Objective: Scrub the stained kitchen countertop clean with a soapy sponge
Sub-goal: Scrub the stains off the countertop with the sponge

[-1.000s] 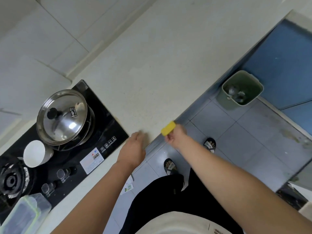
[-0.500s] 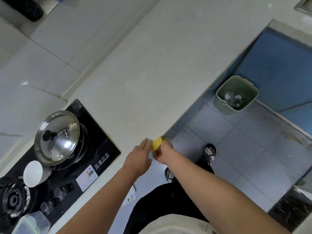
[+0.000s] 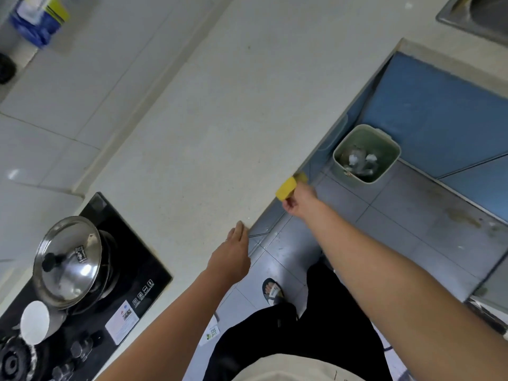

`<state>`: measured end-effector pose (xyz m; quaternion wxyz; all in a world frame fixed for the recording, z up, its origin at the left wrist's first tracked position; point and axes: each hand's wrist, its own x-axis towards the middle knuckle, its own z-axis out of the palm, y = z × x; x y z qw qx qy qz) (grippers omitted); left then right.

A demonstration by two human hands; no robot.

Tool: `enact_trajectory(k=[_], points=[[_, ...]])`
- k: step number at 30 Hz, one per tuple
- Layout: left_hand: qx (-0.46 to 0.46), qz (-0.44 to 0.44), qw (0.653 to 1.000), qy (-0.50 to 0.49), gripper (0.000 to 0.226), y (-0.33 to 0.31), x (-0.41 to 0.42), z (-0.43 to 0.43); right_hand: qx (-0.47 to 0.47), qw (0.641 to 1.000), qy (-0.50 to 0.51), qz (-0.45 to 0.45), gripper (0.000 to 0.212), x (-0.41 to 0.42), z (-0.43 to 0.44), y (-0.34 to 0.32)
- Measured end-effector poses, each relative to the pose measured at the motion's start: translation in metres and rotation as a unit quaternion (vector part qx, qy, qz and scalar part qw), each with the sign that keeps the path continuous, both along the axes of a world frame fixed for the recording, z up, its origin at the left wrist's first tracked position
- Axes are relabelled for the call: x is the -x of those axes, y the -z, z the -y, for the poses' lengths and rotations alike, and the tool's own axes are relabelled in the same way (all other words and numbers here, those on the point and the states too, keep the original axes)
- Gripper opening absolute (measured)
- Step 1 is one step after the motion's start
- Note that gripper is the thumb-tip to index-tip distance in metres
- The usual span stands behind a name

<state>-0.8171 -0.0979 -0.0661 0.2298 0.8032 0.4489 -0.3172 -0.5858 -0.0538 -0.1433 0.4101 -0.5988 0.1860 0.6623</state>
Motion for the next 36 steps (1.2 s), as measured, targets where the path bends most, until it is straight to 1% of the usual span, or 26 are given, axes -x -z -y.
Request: enact_trajectory(k=[2, 4, 6, 8, 10, 13, 15, 17, 19, 21, 23, 25, 28, 30, 32, 33, 34, 35, 36], points=[[0.002, 0.0, 1.0, 0.0, 0.083, 0.0, -0.011, -0.006, 0.006, 0.997, -0.056, -0.053, 0.018, 0.039, 0.018, 0.006], [0.003, -0.006, 1.0, 0.002, 0.082, -0.001, -0.024, -0.012, 0.014, 0.987, -0.085, -0.137, 0.018, 0.076, 0.038, 0.008], [0.008, -0.014, 1.0, 0.002, 0.083, -0.002, -0.035, -0.019, 0.007, 0.975, -0.077, -0.207, 0.019, 0.091, 0.046, 0.006], [0.024, -0.018, 1.0, -0.001, 0.086, -0.003, -0.046, -0.028, 0.004, 0.975, -0.057, -0.216, 0.024, 0.073, 0.037, 0.004], [0.042, -0.026, 0.999, 0.001, 0.091, -0.004, -0.052, -0.034, 0.005, 0.983, -0.041, -0.178, 0.024, 0.034, 0.017, 0.003], [0.048, -0.04, 0.998, 0.019, 0.095, 0.001, -0.064, -0.042, -0.015, 0.992, 0.005, -0.129, 0.031, -0.054, -0.018, -0.003], [0.053, -0.05, 0.997, 0.022, 0.097, 0.001, -0.069, -0.043, -0.034, 0.995, 0.045, -0.085, 0.027, -0.111, -0.039, -0.005], [0.059, -0.058, 0.996, 0.016, 0.097, -0.002, -0.073, -0.044, -0.036, 0.996, 0.077, -0.018, 0.022, -0.159, -0.057, -0.01], [0.064, -0.065, 0.996, 0.015, 0.096, -0.006, -0.077, -0.046, -0.027, 0.996, 0.061, 0.061, 0.022, -0.18, -0.065, -0.016], [0.067, -0.069, 0.995, 0.008, 0.096, -0.011, -0.082, -0.045, -0.028, 0.995, 0.014, 0.094, 0.022, -0.169, -0.063, -0.017], [0.072, -0.073, 0.995, 0.004, 0.096, -0.011, -0.087, -0.041, -0.024, 0.996, -0.024, 0.084, 0.021, -0.139, -0.047, -0.011], [0.077, -0.081, 0.994, -0.015, 0.094, -0.014, -0.085, -0.032, -0.042, 0.991, -0.098, 0.08, 0.019, -0.096, -0.028, -0.009], [0.08, -0.074, 0.994, -0.024, 0.083, -0.014, -0.091, -0.016, -0.076, 0.98, -0.179, 0.048, 0.016, -0.049, 0.009, -0.016], [0.073, -0.047, 0.995, -0.043, 0.076, -0.013, -0.094, -0.007, -0.077, 0.979, -0.186, 0.017, 0.012, -0.037, 0.033, -0.019], [0.057, 0.0, 0.995, -0.079, 0.058, -0.013, -0.09, -0.002, -0.075, 0.985, -0.156, 0.009, 0.01, -0.036, 0.045, -0.024], [0.053, 0.024, 0.994, -0.097, 0.047, -0.013, -0.086, 0.0, -0.08, 0.986, -0.145, 0.031, 0.011, -0.041, 0.048, -0.025], [0.051, 0.04, 0.991, -0.117, 0.036, -0.013, -0.078, 0.003, -0.094, 0.982, -0.149, 0.072, 0.013, -0.047, 0.048, -0.029], [0.047, 0.053, 0.989, -0.126, 0.029, -0.013, -0.072, 0.005, -0.112, 0.973, -0.157, 0.127, 0.014, -0.058, 0.045, -0.033], [0.046, 0.058, 0.989, -0.131, 0.028, -0.015, -0.068, 0.007, -0.132, 0.96, -0.16, 0.189, 0.016, -0.072, 0.042, -0.037]])
